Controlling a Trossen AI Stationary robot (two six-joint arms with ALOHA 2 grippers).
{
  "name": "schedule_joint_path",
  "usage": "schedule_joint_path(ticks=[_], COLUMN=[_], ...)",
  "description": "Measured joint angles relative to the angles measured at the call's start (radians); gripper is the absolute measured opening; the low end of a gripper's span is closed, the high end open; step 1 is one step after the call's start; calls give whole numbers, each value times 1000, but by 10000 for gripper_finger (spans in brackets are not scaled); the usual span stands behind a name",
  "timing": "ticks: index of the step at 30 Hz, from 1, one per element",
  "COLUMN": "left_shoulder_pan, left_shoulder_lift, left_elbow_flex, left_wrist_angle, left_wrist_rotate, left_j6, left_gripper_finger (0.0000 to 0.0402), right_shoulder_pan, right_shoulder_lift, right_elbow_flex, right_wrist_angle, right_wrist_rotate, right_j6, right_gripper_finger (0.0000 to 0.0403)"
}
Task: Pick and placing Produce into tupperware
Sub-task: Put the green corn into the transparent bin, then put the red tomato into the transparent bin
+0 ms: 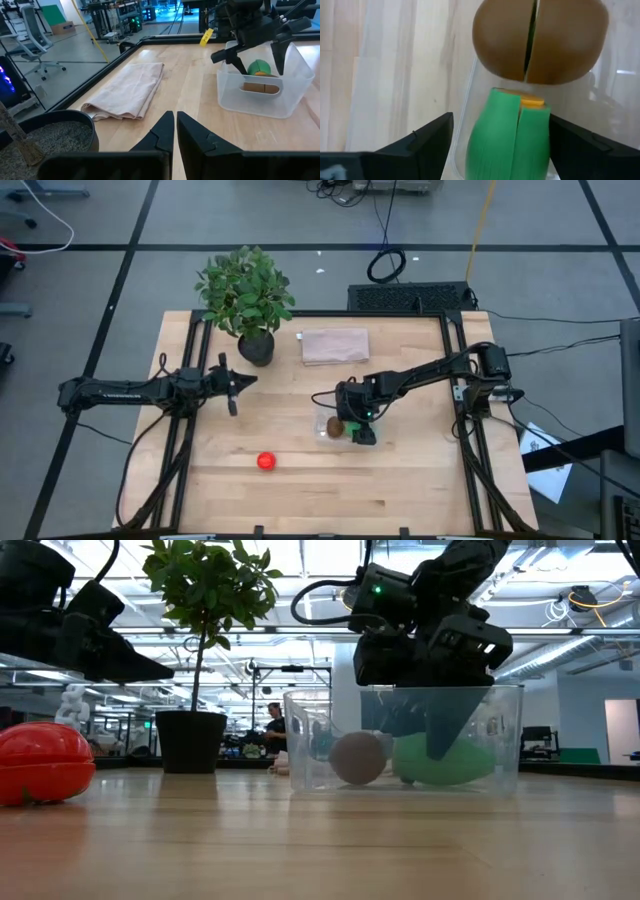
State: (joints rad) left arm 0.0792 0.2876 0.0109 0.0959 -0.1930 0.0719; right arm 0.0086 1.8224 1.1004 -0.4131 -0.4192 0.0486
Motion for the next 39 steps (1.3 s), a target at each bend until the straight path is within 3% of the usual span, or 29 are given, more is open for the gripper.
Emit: schedule_joint_path(ticks=[14, 26, 31, 39], left_shoulder_pan=[0, 0, 0, 0], left_shoulder_lift=[0, 0, 0, 0], left_elbow_flex=[0, 0, 0, 0], left_wrist_angle=[-4, -4, -6, -11], left_wrist_rotate=[0, 0, 0, 0], left_j6=[-2, -3, -3, -3], left_gripper_finger=[26, 26, 26, 26], right_shoulder_pan=[3, 13, 13, 13], right_shoulder_lift=[-51, -51, -51, -106], right_elbow_flex=[31, 158, 161, 162], right_wrist_angle=[-26, -210, -219, -219], right_wrist_rotate=[8, 127, 143, 133], right_j6=[-3, -116, -143, -223], right_gripper_finger=[282, 275, 212, 22])
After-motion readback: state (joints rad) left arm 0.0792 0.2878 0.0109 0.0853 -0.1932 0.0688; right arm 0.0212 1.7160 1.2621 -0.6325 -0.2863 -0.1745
